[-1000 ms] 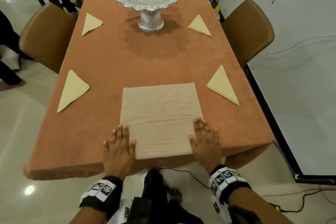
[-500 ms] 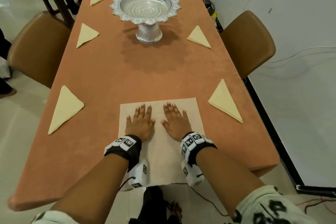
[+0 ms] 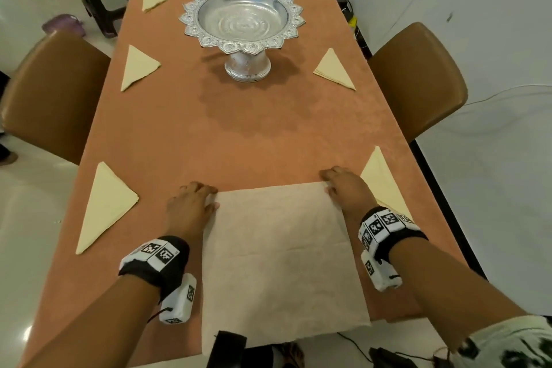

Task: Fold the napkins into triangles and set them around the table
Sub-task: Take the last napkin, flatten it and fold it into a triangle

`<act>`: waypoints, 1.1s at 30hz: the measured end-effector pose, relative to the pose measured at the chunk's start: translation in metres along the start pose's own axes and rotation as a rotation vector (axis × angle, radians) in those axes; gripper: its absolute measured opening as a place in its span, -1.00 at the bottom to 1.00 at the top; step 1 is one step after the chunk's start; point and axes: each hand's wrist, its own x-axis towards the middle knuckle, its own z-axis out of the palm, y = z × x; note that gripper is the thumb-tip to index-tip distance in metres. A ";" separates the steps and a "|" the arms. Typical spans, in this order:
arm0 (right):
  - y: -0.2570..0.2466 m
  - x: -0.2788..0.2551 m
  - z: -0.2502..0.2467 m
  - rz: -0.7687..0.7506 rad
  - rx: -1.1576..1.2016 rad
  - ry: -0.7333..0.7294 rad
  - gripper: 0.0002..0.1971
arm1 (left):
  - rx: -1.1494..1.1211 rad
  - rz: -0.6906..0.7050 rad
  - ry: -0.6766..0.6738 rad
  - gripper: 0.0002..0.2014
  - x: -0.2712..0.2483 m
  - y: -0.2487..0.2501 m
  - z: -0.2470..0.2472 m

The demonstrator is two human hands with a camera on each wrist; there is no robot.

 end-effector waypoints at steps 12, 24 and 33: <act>-0.010 0.025 -0.031 0.047 0.068 -0.233 -0.88 | -0.425 -0.037 -0.232 -0.85 0.035 -0.001 -0.031; -0.004 0.053 -0.047 0.088 0.161 -0.289 -0.69 | -0.501 -0.027 -0.281 -0.78 0.064 -0.011 -0.039; -0.004 0.080 -0.055 0.091 0.020 -0.072 -0.86 | -0.325 -0.012 -0.144 -0.91 0.093 -0.019 -0.049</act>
